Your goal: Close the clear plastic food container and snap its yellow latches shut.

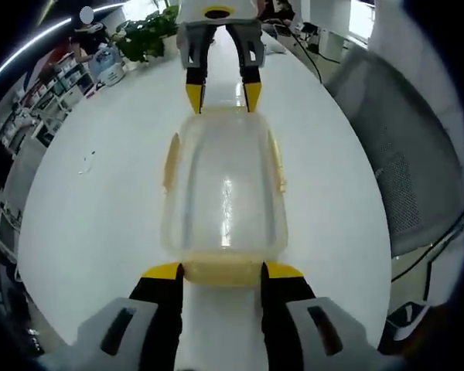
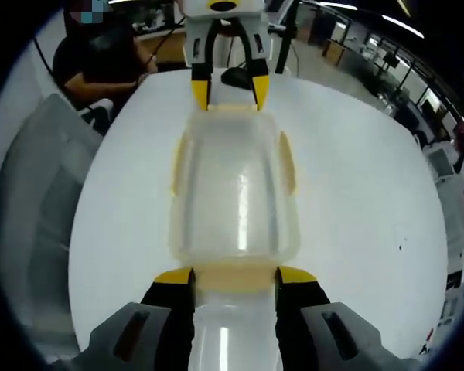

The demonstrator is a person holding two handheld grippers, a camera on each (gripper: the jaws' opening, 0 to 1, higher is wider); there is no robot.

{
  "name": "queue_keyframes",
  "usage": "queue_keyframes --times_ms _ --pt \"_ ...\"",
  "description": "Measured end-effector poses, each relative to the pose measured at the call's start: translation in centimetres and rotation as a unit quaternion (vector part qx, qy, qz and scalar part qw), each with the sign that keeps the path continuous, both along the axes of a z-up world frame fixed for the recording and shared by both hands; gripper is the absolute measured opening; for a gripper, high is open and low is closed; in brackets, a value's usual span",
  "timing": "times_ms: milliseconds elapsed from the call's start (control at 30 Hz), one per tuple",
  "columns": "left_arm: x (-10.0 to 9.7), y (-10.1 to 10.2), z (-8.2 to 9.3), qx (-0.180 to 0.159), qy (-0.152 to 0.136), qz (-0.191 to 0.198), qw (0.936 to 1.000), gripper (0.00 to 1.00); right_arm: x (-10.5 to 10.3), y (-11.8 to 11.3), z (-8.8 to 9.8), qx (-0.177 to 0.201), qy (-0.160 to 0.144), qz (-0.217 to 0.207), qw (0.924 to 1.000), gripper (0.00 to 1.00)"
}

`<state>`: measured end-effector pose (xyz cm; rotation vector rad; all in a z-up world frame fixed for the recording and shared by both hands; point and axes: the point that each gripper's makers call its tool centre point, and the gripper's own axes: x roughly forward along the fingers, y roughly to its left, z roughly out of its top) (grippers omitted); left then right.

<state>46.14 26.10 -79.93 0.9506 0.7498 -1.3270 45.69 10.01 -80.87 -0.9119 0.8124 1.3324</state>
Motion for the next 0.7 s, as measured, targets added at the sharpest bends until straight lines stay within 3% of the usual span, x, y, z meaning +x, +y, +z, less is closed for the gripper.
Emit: queue_keyframes --times_ms 500,533,600,700 --pt "-0.1 -2.8 1.5 0.008 -0.014 -0.015 0.9998 0.39 -0.7 -2.6 0.9 0.003 -0.004 -0.011 0.9999 0.39" --pt "0.0 -2.9 1.6 0.01 -0.02 -0.016 0.9996 0.39 -0.5 -2.7 1.0 0.005 -0.016 -0.007 0.9998 0.39" --pt "-0.1 -2.9 1.8 0.011 -0.021 -0.017 0.9996 0.39 -0.8 -2.8 1.3 0.013 -0.003 -0.011 0.9999 0.39" --pt "0.0 -2.7 2.5 0.006 -0.023 -0.014 0.9996 0.39 -0.5 -2.7 2.1 0.023 -0.015 -0.008 0.9996 0.39"
